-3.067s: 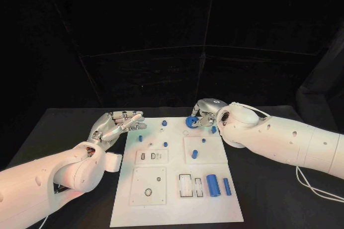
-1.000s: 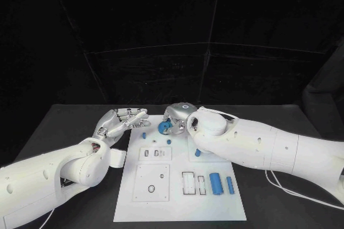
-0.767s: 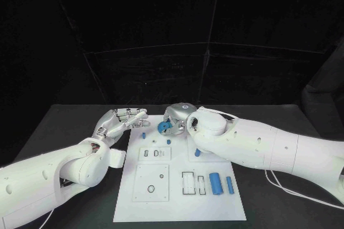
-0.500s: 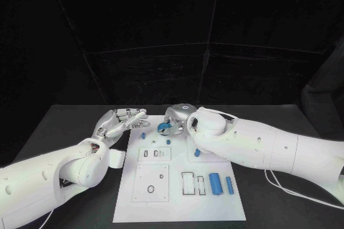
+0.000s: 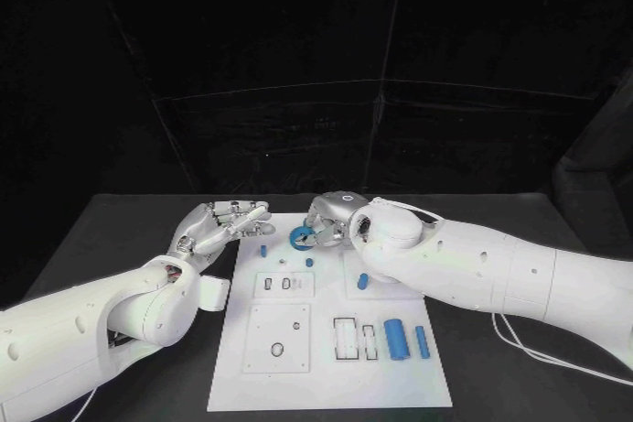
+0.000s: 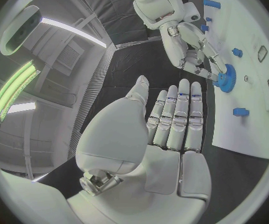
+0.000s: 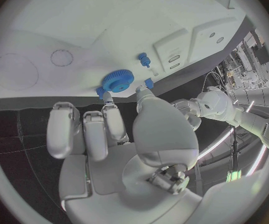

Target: Assemble the parts on the task board

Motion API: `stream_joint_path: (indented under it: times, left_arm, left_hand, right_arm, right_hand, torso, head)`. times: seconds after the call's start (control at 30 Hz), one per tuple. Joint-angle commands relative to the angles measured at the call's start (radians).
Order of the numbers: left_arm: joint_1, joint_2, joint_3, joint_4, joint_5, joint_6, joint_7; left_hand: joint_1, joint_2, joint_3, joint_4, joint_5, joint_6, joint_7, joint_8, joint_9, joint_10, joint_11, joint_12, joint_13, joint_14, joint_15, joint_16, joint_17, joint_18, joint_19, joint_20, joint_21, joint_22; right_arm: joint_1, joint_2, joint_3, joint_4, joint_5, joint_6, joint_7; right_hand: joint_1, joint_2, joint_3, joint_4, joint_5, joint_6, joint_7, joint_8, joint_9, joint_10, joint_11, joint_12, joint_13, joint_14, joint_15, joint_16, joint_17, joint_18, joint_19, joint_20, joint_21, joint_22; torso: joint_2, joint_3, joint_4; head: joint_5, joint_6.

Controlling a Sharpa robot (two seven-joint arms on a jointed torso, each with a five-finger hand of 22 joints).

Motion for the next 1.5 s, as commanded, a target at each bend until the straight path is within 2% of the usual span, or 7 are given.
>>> stream_joint_path:
  times: [0.03, 0.17, 0.37, 0.53, 0.63, 1.0, 1.5]
  left_arm:
    - [0.001, -0.001, 0.001, 0.002, -0.005, 0.01, 0.004]
    - [0.001, -0.004, 0.001, 0.003, -0.005, 0.009, 0.005]
    - [0.001, -0.008, 0.001, 0.001, -0.005, 0.007, 0.006]
    - [0.001, -0.004, 0.001, -0.004, -0.005, 0.009, 0.007]
    - [0.001, -0.001, 0.001, -0.008, -0.005, 0.012, 0.007]
    - [0.001, 0.009, 0.0, -0.02, -0.005, 0.018, 0.007]
    - [0.0, 0.012, -0.001, -0.029, -0.005, 0.02, 0.006]
  left_hand:
    - [0.0, 0.009, 0.0, -0.003, 0.003, 0.005, 0.003, -0.004, -0.001, 0.005, 0.004, -0.004, -0.001, 0.006, 0.002, -0.007, 0.002, 0.015, 0.007, 0.0, -0.003, -0.002]
    - [0.0, 0.009, 0.0, -0.005, 0.003, 0.004, 0.003, -0.005, -0.001, 0.004, 0.004, -0.006, -0.002, 0.006, 0.002, -0.008, 0.002, 0.015, 0.007, 0.0, -0.004, -0.002]
    - [0.001, 0.009, 0.0, -0.005, 0.003, 0.004, 0.003, -0.005, -0.001, 0.004, 0.004, -0.006, -0.002, 0.006, 0.002, -0.008, 0.002, 0.015, 0.007, 0.0, -0.004, -0.002]
    - [0.002, 0.009, 0.0, -0.006, 0.003, 0.004, 0.003, -0.005, -0.001, 0.004, 0.004, -0.007, -0.002, 0.006, 0.002, -0.009, 0.002, 0.015, 0.007, 0.0, -0.005, -0.003]
    - [0.002, 0.01, 0.0, -0.007, 0.003, 0.004, 0.003, -0.005, -0.001, 0.004, 0.004, -0.007, -0.002, 0.006, 0.002, -0.009, 0.002, 0.015, 0.007, 0.0, -0.005, -0.003]
    - [0.004, 0.01, 0.0, -0.009, 0.003, 0.006, 0.003, -0.005, 0.0, 0.007, 0.003, -0.007, -0.001, 0.007, 0.002, -0.01, 0.002, 0.015, 0.008, 0.0, -0.006, -0.004]
    - [0.004, 0.01, 0.0, -0.01, 0.003, 0.007, 0.002, -0.005, 0.0, 0.008, 0.003, -0.007, -0.001, 0.007, 0.002, -0.011, 0.002, 0.015, 0.008, 0.0, -0.006, -0.004]
  right_arm:
    - [0.002, -0.03, 0.0, 0.027, 0.023, -0.153, 0.054]
    - [0.002, -0.102, 0.0, 0.081, 0.088, -0.198, 0.111]
    - [0.002, -0.26, 0.0, 0.155, 0.282, -0.113, 0.201]
    - [0.002, -0.352, 0.0, 0.142, 0.379, -0.079, 0.33]
    - [0.002, -0.375, 0.0, 0.12, 0.422, -0.08, 0.384]
    - [-0.002, -0.386, -0.001, 0.034, 0.434, -0.051, 0.436]
    - [-0.035, -0.395, -0.001, 0.019, 0.435, -0.025, 0.433]
  right_hand:
    - [0.032, 0.004, -0.012, -0.004, 0.009, 0.0, 0.002, -0.004, 0.0, 0.007, 0.0, 0.009, 0.065, 0.077, 0.009, 0.008, 0.121, -0.013, 0.006, 0.002, 0.008, 0.004]
    - [0.085, 0.002, -0.024, -0.024, 0.018, 0.016, -0.003, 0.002, 0.002, 0.01, -0.004, 0.011, 0.068, 0.077, 0.006, 0.007, 0.12, -0.014, 0.007, 0.0, 0.01, 0.007]
    - [0.202, -0.026, -0.038, -0.094, 0.015, 0.034, -0.009, 0.009, 0.002, -0.012, -0.011, -0.018, 0.044, 0.072, 0.0, -0.001, 0.105, -0.011, -0.002, -0.006, 0.003, -0.007]
    - [0.318, -0.029, -0.017, -0.169, 0.029, 0.016, -0.012, -0.002, -0.002, -0.021, -0.015, -0.03, 0.036, 0.077, -0.003, 0.006, 0.126, -0.011, -0.005, -0.009, 0.001, -0.008]
    - [0.346, -0.028, -0.012, -0.189, 0.025, 0.003, -0.013, -0.006, -0.003, -0.019, -0.016, -0.029, 0.038, 0.079, -0.004, 0.01, 0.136, -0.011, -0.004, -0.01, 0.002, -0.006]
    - [0.346, -0.026, -0.016, -0.193, 0.008, -0.005, -0.002, -0.006, -0.003, -0.016, -0.007, -0.026, 0.04, 0.08, 0.001, 0.013, 0.144, -0.012, -0.003, -0.007, 0.004, -0.002]
    - [0.321, -0.02, -0.031, -0.181, 0.006, 0.002, -0.001, 0.002, 0.001, -0.008, -0.004, -0.015, 0.049, 0.081, 0.005, 0.015, 0.149, -0.013, -0.001, -0.001, 0.006, 0.002]
  torso:
    - [0.0, -0.0001, 0.0012]
    - [-0.001, 0.0005, -0.0029]
    - [-0.004, 0.0019, -0.0125]
    - [-0.005, 0.006, -0.0191]
    - [-0.005, 0.0105, -0.0221]
    - [-0.003, 0.0035, -0.0133]
    - [-0.004, 0.0039, -0.0128]
  head:
    - [-0.001, 0.001]
    - [0.0, 0.003]
    - [-0.013, 0.011]
    - [-0.014, 0.019]
    - [-0.013, 0.021]
    - [-0.022, 0.015]
    - [-0.027, 0.004]
